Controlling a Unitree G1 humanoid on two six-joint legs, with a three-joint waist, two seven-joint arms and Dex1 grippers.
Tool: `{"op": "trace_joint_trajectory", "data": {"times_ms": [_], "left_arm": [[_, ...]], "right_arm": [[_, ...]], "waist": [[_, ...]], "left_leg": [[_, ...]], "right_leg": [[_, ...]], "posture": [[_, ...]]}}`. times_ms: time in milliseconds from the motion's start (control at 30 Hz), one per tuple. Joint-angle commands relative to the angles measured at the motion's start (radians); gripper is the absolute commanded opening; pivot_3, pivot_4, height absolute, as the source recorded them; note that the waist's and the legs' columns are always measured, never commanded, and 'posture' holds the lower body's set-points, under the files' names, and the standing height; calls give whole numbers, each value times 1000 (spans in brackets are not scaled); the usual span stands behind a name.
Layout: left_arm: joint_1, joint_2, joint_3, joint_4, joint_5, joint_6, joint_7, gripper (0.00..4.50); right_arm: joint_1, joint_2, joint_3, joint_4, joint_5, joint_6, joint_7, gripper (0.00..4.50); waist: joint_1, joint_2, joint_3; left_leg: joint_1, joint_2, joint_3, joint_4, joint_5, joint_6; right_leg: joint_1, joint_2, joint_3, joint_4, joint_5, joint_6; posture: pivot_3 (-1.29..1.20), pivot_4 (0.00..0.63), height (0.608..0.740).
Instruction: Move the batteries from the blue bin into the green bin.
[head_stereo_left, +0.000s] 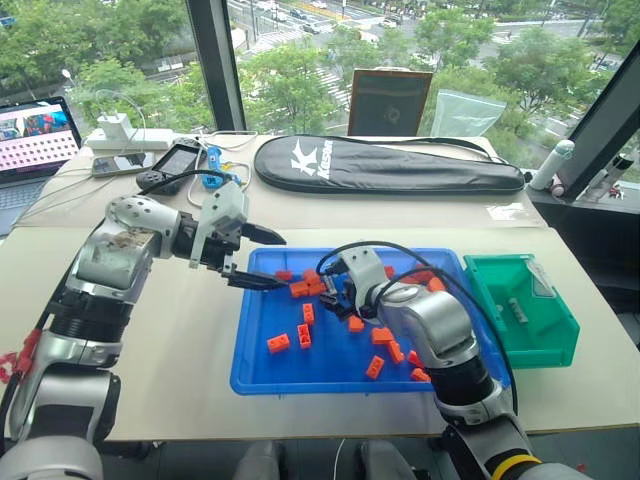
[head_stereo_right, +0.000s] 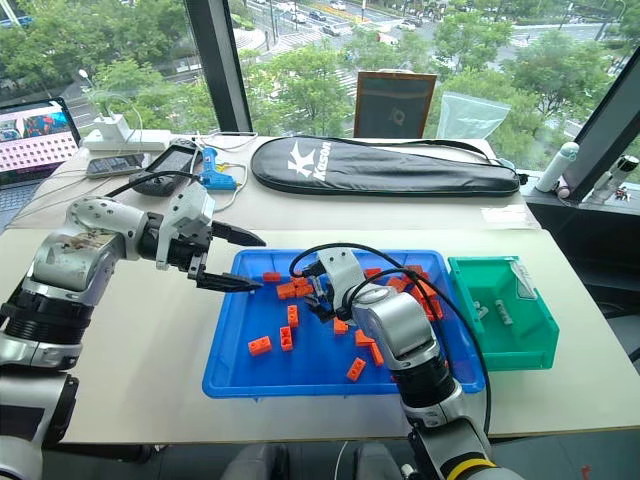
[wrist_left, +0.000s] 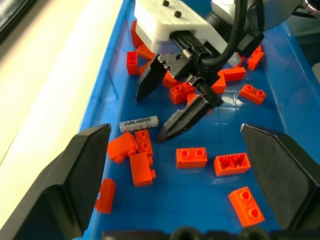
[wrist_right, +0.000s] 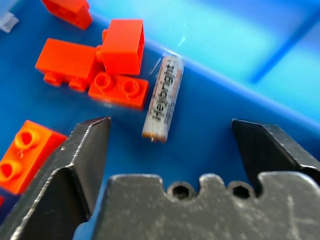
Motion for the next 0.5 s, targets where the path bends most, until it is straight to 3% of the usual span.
{"op": "trace_joint_trajectory", "data": {"times_ms": [33, 233, 300, 500], "left_arm": [[-2, 9, 12, -30, -3, -18, -4, 4500], [5, 11, 11, -25, -3, -16, -5, 4500], [7, 6, 14, -26, -5, -18, -1, 4500], [-9, -27, 26, -13, -25, -11, 15, 4500]], "right_arm": [[-11, -1, 15, 11, -14, -52, 14, 2695], [1, -38, 25, -67, 39, -26, 103, 715], [0, -57, 16, -100, 48, 0, 114, 275], [-49, -147, -119, -271, 150, 138, 199, 277]], "waist": [[-2, 0, 0], [-8, 0, 0], [-9, 0, 0], [-6, 0, 0]], "left_leg": [[0, 0, 0, 0, 0, 0], [0, 0, 0, 0, 0, 0], [0, 0, 0, 0, 0, 0], [0, 0, 0, 0, 0, 0]], "right_leg": [[0, 0, 0, 0, 0, 0], [0, 0, 0, 0, 0, 0], [0, 0, 0, 0, 0, 0], [0, 0, 0, 0, 0, 0]], "posture": [[0, 150, 734], [0, 150, 734], [0, 150, 734], [0, 150, 734]]}}
